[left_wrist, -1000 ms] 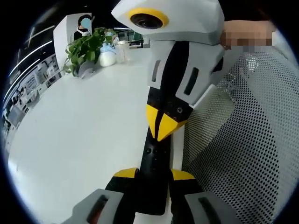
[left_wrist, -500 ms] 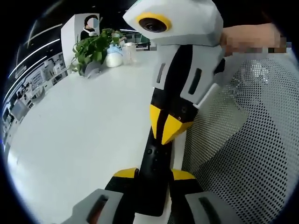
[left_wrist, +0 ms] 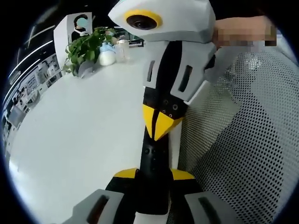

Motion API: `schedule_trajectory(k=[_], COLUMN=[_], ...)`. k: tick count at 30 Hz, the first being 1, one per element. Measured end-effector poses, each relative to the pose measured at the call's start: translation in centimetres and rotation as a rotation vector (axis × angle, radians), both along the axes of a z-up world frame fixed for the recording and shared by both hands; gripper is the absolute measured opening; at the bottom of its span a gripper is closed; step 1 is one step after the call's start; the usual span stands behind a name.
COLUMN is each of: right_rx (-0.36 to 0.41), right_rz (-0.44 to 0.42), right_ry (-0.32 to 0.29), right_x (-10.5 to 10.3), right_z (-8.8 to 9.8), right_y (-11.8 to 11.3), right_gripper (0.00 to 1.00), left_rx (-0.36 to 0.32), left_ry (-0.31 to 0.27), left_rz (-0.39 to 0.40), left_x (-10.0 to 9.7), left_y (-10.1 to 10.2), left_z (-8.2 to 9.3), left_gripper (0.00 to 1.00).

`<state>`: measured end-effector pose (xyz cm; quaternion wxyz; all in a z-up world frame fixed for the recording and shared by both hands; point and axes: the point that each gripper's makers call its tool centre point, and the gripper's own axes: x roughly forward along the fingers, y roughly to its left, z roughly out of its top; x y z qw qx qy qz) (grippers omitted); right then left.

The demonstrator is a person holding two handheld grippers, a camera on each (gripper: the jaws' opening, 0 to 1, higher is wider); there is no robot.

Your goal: Press the specified remote control buttons in sequence, fully releasing each button before pressing the next.

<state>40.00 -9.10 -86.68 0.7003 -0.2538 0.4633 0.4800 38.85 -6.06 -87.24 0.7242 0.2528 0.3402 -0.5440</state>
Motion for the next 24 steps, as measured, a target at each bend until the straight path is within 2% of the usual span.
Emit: schedule_trajectory(k=[2, 7, 9, 11, 21, 24], right_rx=[0.017, -0.001, 0.015, 0.033, -0.038, -0.033], right_rz=[-0.072, -0.052, -0.118, -0.142, -0.103, -0.153], right_ry=[0.044, 0.042, 0.096, 0.115, 0.096, 0.134], right_x=[0.1, 0.3, 0.3, 0.4, 0.3, 0.4], right_z=[0.0, 0.0, 0.0, 0.0, 0.0, 0.2], right_y=[0.0, 0.0, 0.0, -0.1, 0.0, 0.0], right_gripper=[0.00, 0.00, 0.00, 0.00, 0.00, 0.00], left_rx=[0.017, 0.037, 0.037, 0.032, 0.064, 0.068], left_ry=[0.004, 0.014, 0.018, 0.011, 0.020, 0.017], left_rz=[0.009, -0.015, -0.015, -0.020, -0.036, -0.043], left_x=[0.3, 0.2, 0.2, 0.2, 0.1, 0.0], left_y=[0.2, 0.7, 0.8, 0.7, 1.6, 1.5], left_z=[0.0, -0.1, -0.1, -0.1, -0.1, -0.1], left_gripper=[0.28, 0.25, 0.25, 0.25, 0.24, 0.24])
